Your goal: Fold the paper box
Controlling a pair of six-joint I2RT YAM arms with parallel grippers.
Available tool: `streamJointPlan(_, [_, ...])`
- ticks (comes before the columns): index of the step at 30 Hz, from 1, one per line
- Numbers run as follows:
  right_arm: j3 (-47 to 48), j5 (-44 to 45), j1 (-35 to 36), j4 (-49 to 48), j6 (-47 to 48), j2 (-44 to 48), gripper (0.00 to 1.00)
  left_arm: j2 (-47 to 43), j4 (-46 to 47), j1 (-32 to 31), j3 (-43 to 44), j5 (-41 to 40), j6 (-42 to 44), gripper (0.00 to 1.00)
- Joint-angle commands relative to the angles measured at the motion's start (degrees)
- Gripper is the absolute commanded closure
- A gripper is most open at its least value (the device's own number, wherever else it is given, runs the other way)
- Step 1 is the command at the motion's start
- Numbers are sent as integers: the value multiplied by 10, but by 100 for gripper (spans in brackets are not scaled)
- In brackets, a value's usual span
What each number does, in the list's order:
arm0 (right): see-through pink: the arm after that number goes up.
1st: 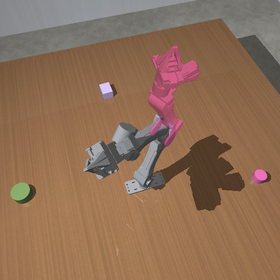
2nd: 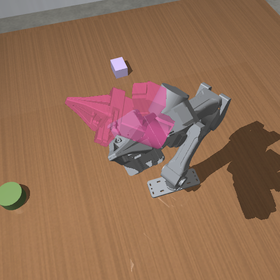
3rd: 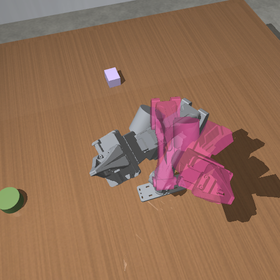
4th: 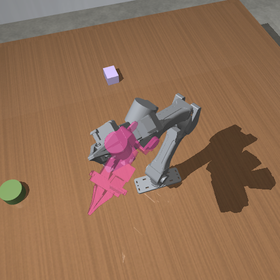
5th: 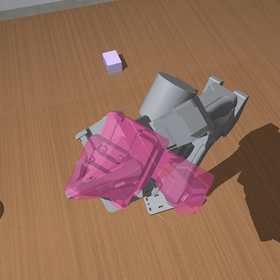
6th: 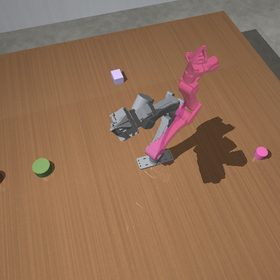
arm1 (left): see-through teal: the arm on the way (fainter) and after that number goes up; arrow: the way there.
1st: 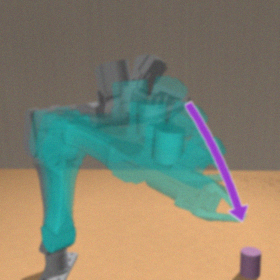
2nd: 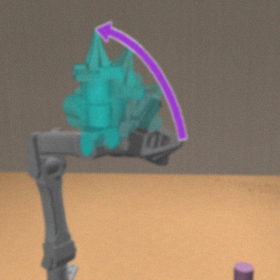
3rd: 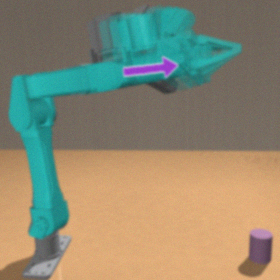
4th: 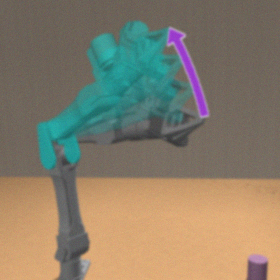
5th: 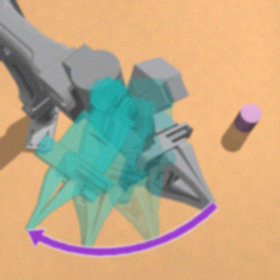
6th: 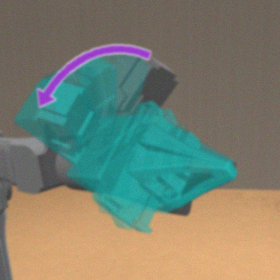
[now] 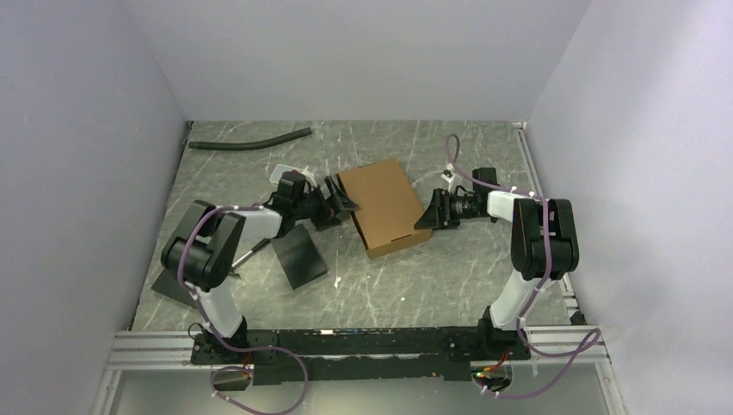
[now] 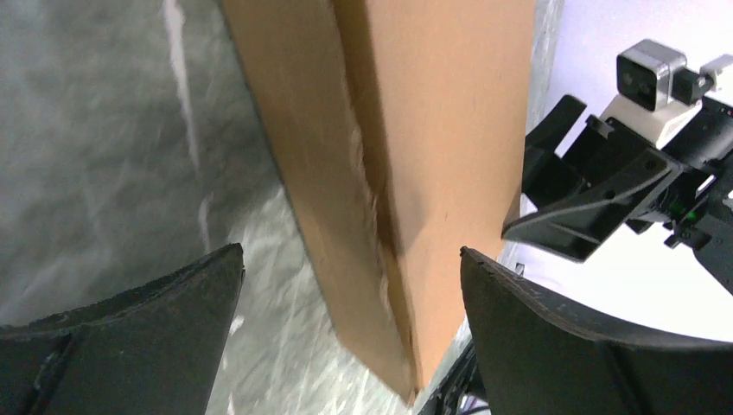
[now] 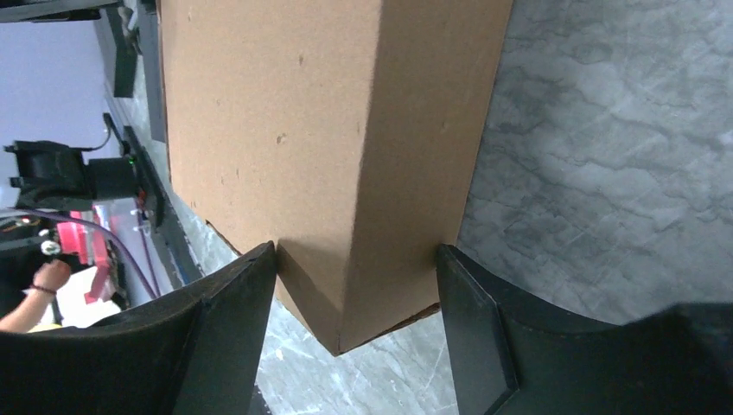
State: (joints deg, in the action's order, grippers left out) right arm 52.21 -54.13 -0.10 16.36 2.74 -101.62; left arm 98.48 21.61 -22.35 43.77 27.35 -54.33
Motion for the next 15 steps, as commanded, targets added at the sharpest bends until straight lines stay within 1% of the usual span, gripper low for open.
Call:
streamJointPlan(1, [11, 24, -13, 2, 0, -27, 34, 53, -2, -16, 91, 4, -17, 2])
streamJointPlan(4, [14, 34, -13, 9, 7, -37, 38, 86, -53, -20, 138, -6, -10, 11])
streamJointPlan(6, [14, 38, -13, 11, 10, -39, 41, 98, -89, -21, 160, -11, -2, 26])
streamJointPlan(8, [15, 41, -13, 14, 12, -43, 46, 102, -117, -22, 174, -18, 11, 37])
streamJointPlan(9, [17, 40, -13, 16, 14, -45, 48, 101, -123, -23, 176, -19, 16, 44])
streamJointPlan(11, [21, 41, -13, 22, 16, -51, 53, 94, -119, -23, 171, -13, 24, 61])
streamJointPlan(12, [23, 42, -13, 24, 17, -54, 54, 89, -117, -23, 169, -9, 28, 66])
streamJointPlan(13, [24, 42, -13, 26, 19, -55, 55, 82, -111, -23, 165, -5, 32, 68])
streamJointPlan(15, [23, 46, -13, 25, 17, -54, 56, 64, -94, -23, 156, 8, 40, 68])
